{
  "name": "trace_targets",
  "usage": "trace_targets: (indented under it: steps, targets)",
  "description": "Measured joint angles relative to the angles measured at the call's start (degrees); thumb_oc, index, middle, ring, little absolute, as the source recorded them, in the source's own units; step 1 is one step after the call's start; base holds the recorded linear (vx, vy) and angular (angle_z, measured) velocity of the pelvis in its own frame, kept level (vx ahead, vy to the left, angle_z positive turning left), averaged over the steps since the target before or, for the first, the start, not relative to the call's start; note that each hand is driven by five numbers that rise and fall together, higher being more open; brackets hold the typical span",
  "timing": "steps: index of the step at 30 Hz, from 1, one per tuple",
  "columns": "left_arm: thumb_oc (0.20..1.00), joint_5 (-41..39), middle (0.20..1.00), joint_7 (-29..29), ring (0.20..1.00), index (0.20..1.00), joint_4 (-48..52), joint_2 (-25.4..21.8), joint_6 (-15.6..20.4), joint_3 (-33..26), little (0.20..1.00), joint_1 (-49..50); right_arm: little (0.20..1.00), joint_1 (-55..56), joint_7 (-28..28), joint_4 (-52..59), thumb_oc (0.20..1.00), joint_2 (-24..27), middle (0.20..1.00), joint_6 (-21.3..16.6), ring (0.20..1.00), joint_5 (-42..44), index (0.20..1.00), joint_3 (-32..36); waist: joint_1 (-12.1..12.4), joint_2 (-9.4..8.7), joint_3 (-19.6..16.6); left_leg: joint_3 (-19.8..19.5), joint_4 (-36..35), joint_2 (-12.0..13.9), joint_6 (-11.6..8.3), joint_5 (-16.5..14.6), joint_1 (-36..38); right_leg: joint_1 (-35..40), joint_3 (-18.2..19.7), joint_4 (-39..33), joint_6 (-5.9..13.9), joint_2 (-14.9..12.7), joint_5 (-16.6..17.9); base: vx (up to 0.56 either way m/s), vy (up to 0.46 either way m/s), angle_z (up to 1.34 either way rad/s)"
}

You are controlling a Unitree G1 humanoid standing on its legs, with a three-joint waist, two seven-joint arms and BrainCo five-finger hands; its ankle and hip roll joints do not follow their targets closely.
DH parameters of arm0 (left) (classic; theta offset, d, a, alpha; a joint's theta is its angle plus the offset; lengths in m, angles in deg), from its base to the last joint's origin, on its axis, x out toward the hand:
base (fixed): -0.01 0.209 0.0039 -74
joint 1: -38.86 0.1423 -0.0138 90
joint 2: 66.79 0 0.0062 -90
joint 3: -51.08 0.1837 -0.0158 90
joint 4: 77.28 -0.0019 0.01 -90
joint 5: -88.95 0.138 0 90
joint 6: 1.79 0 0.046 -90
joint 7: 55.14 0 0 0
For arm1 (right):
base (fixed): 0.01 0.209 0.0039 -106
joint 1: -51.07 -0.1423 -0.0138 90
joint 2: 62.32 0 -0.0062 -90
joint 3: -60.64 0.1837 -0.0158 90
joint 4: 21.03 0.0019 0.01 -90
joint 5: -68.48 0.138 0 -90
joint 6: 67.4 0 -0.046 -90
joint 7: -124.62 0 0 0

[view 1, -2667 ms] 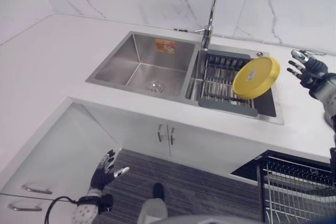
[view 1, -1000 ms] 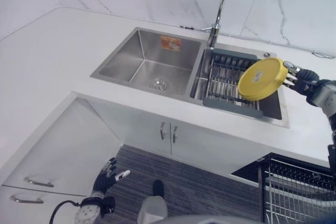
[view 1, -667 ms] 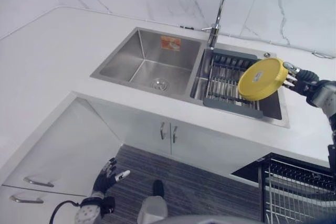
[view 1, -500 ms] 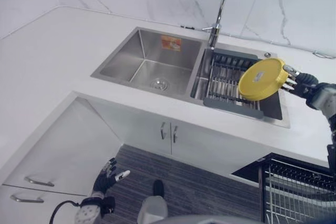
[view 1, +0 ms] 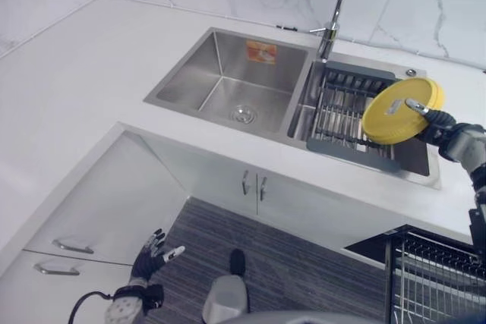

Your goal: Place the dishes in the dishwasher.

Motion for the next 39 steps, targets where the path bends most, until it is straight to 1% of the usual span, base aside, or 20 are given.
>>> trace_targets:
  steps: [9, 10, 11, 12, 15, 16, 18, 20, 26, 28, 30, 31, 33, 35, 36, 39]
  targets:
    - [1.0, 0.0, 1.0, -0.2, 1.0, 1.0, 0.0, 0.0, -0.4, 0.0, 1.0, 0.2, 1.0, 0.0, -1.0, 0.0, 1.0, 0.0, 1.0, -0.2, 1.0, -0.2, 1.0, 0.0, 0.0, 0.78, 0.5, 0.0, 0.8, 0.1, 0.32, -0.3, -0.3, 0.0, 0.0, 0.0, -0.03, -0.1, 0.0, 0.0, -0.002, 0.0]
    - [1.0, 0.0, 1.0, -0.2, 1.0, 1.0, 0.0, 0.0, -0.4, 0.0, 1.0, 0.2, 0.426, 0.0, -1.0, 0.0, 0.426, 0.0, 0.426, -0.2, 0.426, -0.8, 0.426, 0.0, 0.0, 0.8, 0.5, 0.0, 0.8, 0.1, 0.32, -0.3, -0.4, 0.0, 0.0, 0.0, -0.05, -0.1, 0.0, 0.0, 0.0, 0.0]
    - [1.0, 0.0, 1.0, -0.6, 1.0, 1.0, 0.0, 0.0, -0.5, 0.0, 1.0, 0.2, 0.2, 0.0, -1.2, 0.0, 0.2, 0.0, 0.2, -0.4, 0.2, -1.6, 0.2, -0.5, 0.0, 0.81, 0.5, 0.0, 0.9, 0.1, 0.32, -0.3, -0.4, 0.0, 0.0, 0.0, -0.08, -0.1, -0.1, 0.0, 0.0, 0.0]
    - [1.0, 0.0, 1.0, -0.6, 1.0, 1.0, 0.0, 0.0, -0.6, 0.0, 1.0, 0.2, 0.2, 0.0, -1.5, 0.0, 0.2, 0.0, 0.2, -0.7, 0.2, -1.7, 0.2, -1.7, 0.0, 0.8, 0.5, 0.0, 0.9, 0.1, 0.32, -0.3, -0.4, 0.0, 0.0, 0.0, -0.19, -0.1, -0.1, 0.0, 0.0, 0.0]
    - [1.0, 0.0, 1.0, -0.6, 1.0, 1.0, 0.0, 0.0, -1.2, 0.0, 1.0, 0.2, 0.2, -0.3, -3.8, 0.0, 0.2, 0.0, 0.2, -1.9, 0.2, -1.7, 0.2, -2.0, 0.0, 0.94, 0.5, 0.2, 0.9, 0.1, 0.32, -0.3, -0.4, 0.0, 0.0, 0.0, -0.21, -0.1, -0.1, 0.0, 0.0, 0.0]
    - [1.0, 0.0, 1.0, -0.5, 1.0, 1.0, 0.0, 0.0, -1.4, 0.0, 1.0, 0.2, 0.2, -0.4, -6.1, 0.1, 0.2, 0.0, 0.2, -3.1, 0.2, -1.8, 0.2, -1.9, 0.0, 0.95, 0.5, 0.2, 1.0, 0.1, 0.32, -0.3, -0.5, -0.1, 0.0, 0.0, -0.23, -0.1, -0.1, 0.0, 0.0, 0.0]
    - [1.0, 0.0, 1.0, -0.5, 1.0, 1.0, 0.0, 0.1, -1.5, 0.0, 1.0, 0.1, 0.2, -0.4, -7.4, 0.2, 0.2, -0.1, 0.2, -3.5, 0.2, -1.8, 0.2, -1.9, 0.0, 1.06, 0.5, 0.1, 1.3, 0.1, 0.41, -0.3, -0.8, -0.2, 0.0, 0.0, -0.23, -0.1, -0.1, -0.01, 0.015, 0.01]
    - [1.0, 0.0, 1.0, -0.2, 1.0, 1.0, -0.1, 0.7, -1.5, 0.0, 1.0, 0.4, 0.2, -0.5, -10.9, 1.2, 0.2, -0.1, 0.2, -5.2, 0.2, -1.7, 0.2, -2.0, 0.0, 1.41, 0.7, 0.1, 1.8, 0.1, 0.64, -0.5, -1.3, -0.5, 0.0, 0.1, -0.21, -0.5, -0.1, 0.0, 0.0, 0.0]
    - [1.0, 0.0, 1.0, 0.1, 1.0, 1.0, -0.1, 2.1, -1.5, 0.2, 1.0, 0.5, 0.2, -0.4, -13.5, 1.6, 0.2, -0.5, 0.2, -5.9, 0.2, -1.1, 0.2, -2.0, -0.1, 1.55, 0.7, 0.3, 1.8, -0.2, 0.88, -0.7, -1.2, -0.9, 0.1, 1.2, -0.2, -0.9, -0.1, 0.0, 0.0, 0.0]
    - [1.0, 0.0, 1.0, 0.1, 1.0, 1.0, -0.1, 2.0, -1.5, 0.1, 1.0, 0.5, 0.2, -0.4, -14.8, 2.3, 0.2, -0.6, 0.2, -8.1, 0.2, -1.1, 0.2, -1.9, -0.1, 1.57, 0.7, 0.3, 1.8, -0.3, 0.9, -0.7, -1.2, -0.9, 0.1, 1.2, -0.2, -0.9, -0.1, -0.02, 0.012, 0.01]
    - [1.0, 0.0, 1.0, 0.1, 1.0, 1.0, -0.1, 2.0, -1.5, 0.1, 1.0, 0.5, 0.2, -0.4, -15.6, 2.4, 0.2, -0.6, 0.2, -9.4, 0.2, -0.9, 0.2, -1.9, -0.1, 1.57, 0.7, 0.2, 1.8, -0.3, 0.91, -0.7, -1.2, -1.0, 0.1, 1.4, -0.2, -1.0, -0.1, -0.04, 0.025, 0.01]
    - [1.0, 0.0, 1.0, 0.1, 1.0, 1.0, -0.1, 2.0, -1.4, 0.1, 1.0, 0.6, 0.2, -0.4, -16.5, 3.0, 0.2, -0.9, 0.2, -10.6, 0.2, 0.5, 0.2, -1.7, -0.2, 1.58, 0.7, 0.2, 1.7, -0.3, 1.01, -0.7, -1.2, -1.0, 0.1, 1.5, -0.2, -1.0, -0.1, -0.04, 0.018, -0.01]
    - [1.0, 0.0, 1.0, 0.1, 1.0, 1.0, 0.0, 2.0, -1.4, 0.1, 1.0, 0.7, 0.2, -0.2, -17.1, 5.0, 0.2, -1.7, 0.2, -12.1, 0.2, 2.5, 0.2, -1.5, -0.4, 1.66, 0.6, 0.3, 1.7, -0.2, 1.01, -0.7, -1.2, -1.0, 0.2, 1.5, -0.2, -1.0, -0.1, -0.05, 0.007, -0.03]
    - [1.0, 0.0, 1.0, 0.1, 1.0, 1.0, 0.0, 2.1, -1.4, 0.2, 1.0, 0.8, 0.2, 2.8, -17.7, 10.9, 0.2, -3.5, 0.2, -14.4, 0.2, 4.1, 0.2, 1.6, -0.6, 1.69, 0.6, 0.3, 1.7, -0.1, 1.01, -0.7, -1.0, -1.0, 0.3, 1.6, -0.2, -1.0, -0.1, -0.06, -0.015, -0.02]
    - [1.0, 0.0, 1.0, 0.1, 1.0, 1.0, 0.0, 2.1, -1.3, 0.3, 1.0, 1.0, 0.2, 3.5, -17.7, 13.2, 0.2, -4.6, 0.2, -15.1, 0.2, 4.9, 0.2, 2.6, -0.9, 1.73, 0.6, 0.4, 1.7, 0.0, 1.01, -0.7, -1.0, -1.0, 0.3, 1.6, -0.2, -1.0, -0.1, -0.07, -0.034, 0.0]
    - [1.0, 0.0, 1.0, 0.1, 1.0, 1.0, 0.0, 2.1, -1.2, 0.4, 1.0, 1.6, 0.2, 7.3, -17.5, 19.7, 0.2, -5.6, 0.2, -16.2, 0.2, 7.2, 0.2, 4.7, -1.6, 1.81, 0.6, -0.1, 1.7, 0.3, 0.99, -0.7, -0.9, -1.2, 0.5, 2.4, -0.21, -1.0, -0.1, -0.08, -0.046, 0.0]
